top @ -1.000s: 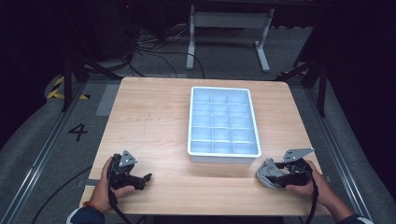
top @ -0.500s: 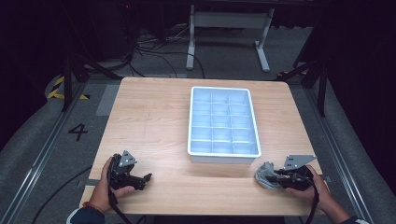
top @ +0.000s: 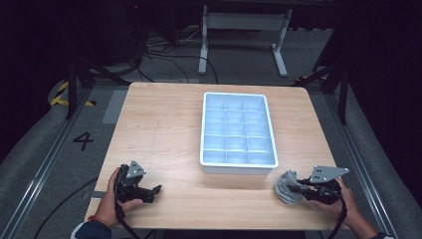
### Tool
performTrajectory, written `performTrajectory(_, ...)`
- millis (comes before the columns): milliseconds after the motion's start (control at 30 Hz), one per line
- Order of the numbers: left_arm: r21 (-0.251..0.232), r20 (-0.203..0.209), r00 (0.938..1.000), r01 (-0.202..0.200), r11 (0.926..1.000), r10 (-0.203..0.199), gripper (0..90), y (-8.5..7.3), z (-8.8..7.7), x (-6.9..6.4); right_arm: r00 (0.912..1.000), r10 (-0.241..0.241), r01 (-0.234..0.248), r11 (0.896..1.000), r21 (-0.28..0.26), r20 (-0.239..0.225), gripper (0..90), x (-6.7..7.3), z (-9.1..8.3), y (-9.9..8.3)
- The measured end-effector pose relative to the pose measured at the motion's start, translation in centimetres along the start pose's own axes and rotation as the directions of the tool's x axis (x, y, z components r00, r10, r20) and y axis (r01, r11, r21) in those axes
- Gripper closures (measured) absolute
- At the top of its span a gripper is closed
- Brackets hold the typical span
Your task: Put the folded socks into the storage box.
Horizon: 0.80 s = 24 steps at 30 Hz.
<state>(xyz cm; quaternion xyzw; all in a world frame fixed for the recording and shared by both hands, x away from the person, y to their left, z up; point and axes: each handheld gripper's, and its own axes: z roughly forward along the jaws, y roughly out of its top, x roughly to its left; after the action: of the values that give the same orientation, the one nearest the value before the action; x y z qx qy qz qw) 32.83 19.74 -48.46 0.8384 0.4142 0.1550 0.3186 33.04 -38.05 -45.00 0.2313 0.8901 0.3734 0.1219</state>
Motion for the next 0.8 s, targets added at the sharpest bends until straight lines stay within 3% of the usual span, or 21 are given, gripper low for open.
performTrajectory(400,0.001,0.005,1.0000,-0.003,1.0000,0.003,0.7,0.0,0.0,0.1,0.9981,0.009,-0.004,0.997,-0.082,0.060,77.1,-0.7,-2.4,0.0)
performTrajectory(800,-0.002,0.008,1.0000,-0.003,1.0000,0.003,0.8,-0.1,0.0,0.1,0.9956,0.027,-0.014,0.991,-0.136,0.090,77.1,-1.3,-4.0,0.3)
